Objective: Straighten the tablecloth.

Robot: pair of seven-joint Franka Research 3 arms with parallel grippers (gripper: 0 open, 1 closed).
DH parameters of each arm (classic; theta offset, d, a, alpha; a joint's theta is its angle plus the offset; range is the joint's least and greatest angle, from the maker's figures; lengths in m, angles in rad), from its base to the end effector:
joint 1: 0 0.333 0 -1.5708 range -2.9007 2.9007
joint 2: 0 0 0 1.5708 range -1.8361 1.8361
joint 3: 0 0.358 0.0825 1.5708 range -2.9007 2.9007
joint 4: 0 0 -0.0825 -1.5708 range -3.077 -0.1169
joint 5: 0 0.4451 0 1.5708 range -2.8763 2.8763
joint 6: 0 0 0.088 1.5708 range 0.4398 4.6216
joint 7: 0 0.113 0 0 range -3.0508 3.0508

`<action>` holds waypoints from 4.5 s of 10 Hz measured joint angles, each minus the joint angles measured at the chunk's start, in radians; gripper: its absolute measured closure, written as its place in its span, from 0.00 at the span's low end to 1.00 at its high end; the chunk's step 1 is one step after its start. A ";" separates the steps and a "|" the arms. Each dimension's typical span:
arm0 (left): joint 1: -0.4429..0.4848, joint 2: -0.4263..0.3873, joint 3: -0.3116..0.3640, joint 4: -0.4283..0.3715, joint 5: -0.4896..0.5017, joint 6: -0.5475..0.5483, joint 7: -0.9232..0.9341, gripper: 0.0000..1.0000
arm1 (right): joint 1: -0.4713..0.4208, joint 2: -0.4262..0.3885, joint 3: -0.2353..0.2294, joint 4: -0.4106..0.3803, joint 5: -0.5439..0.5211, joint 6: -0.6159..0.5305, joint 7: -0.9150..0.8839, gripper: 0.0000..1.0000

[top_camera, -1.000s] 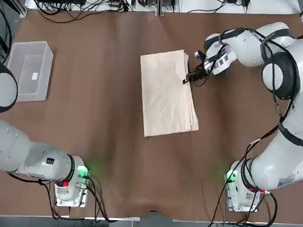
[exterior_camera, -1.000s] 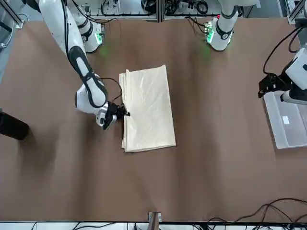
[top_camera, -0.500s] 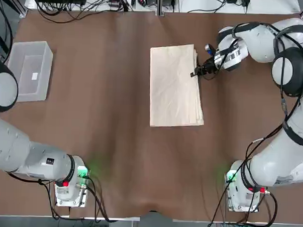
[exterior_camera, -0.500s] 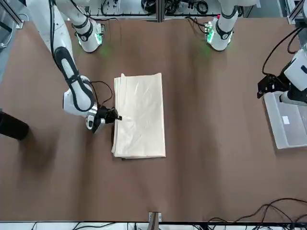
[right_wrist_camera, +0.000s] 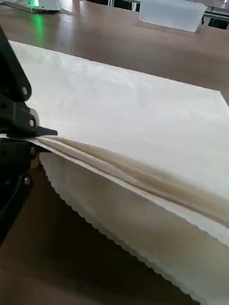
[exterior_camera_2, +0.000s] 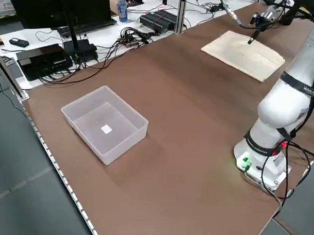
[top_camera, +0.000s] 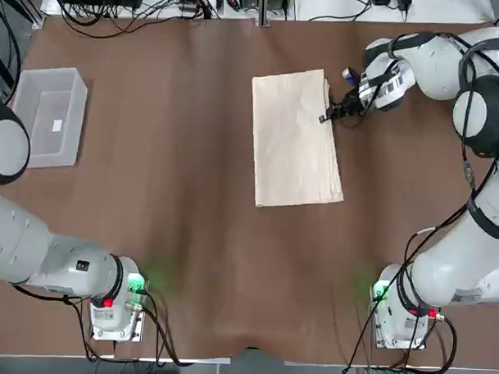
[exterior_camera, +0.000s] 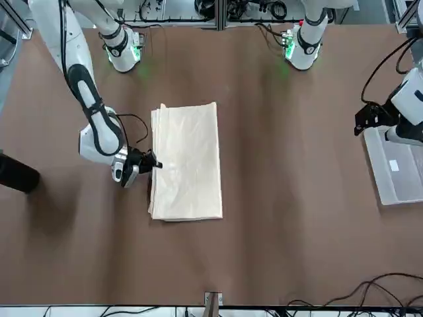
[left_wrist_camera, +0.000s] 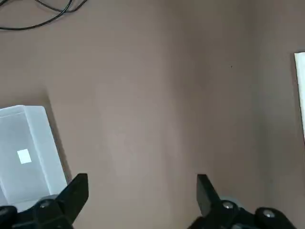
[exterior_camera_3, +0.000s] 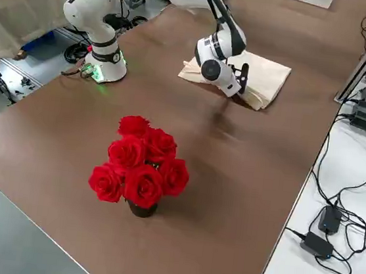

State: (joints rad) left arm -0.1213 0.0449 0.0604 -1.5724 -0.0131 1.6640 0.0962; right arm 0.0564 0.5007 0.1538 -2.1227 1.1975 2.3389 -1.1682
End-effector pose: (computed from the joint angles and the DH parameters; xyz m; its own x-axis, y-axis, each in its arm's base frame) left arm 0.6388 -0.0412 0.6399 0.9867 -0.1554 0.0475 -0.1558 -0.9878 0.0058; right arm 0.5839 0.1469 0.1397 0.9388 0.2479 0.2389 0.3438 -0.6353 -0.6916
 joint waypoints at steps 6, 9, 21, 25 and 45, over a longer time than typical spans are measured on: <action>0.000 0.000 0.001 0.000 0.000 0.000 0.001 0.00 | -0.121 0.000 -0.005 0.035 -0.141 -0.084 -0.003 0.96; 0.000 0.000 0.000 0.000 0.000 0.000 0.001 0.00 | -0.155 0.000 -0.006 0.056 -0.201 -0.106 -0.003 0.96; 0.000 0.000 -0.001 0.000 0.000 0.000 0.001 0.00 | -0.180 0.000 -0.011 0.079 -0.280 -0.122 -0.005 0.50; 0.000 0.000 -0.001 0.000 0.000 0.000 0.001 0.00 | -0.184 -0.006 -0.024 0.121 -0.395 -0.123 -0.005 0.00; -0.005 0.007 -0.001 0.000 0.000 0.000 0.001 0.00 | -0.158 0.055 -0.021 0.141 -0.407 -0.137 0.201 0.09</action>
State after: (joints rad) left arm -0.1262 0.0524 0.0592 -1.5722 -0.0131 1.6635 0.0976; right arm -0.1012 0.5560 0.1326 -1.9817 0.7903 2.2016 -0.9667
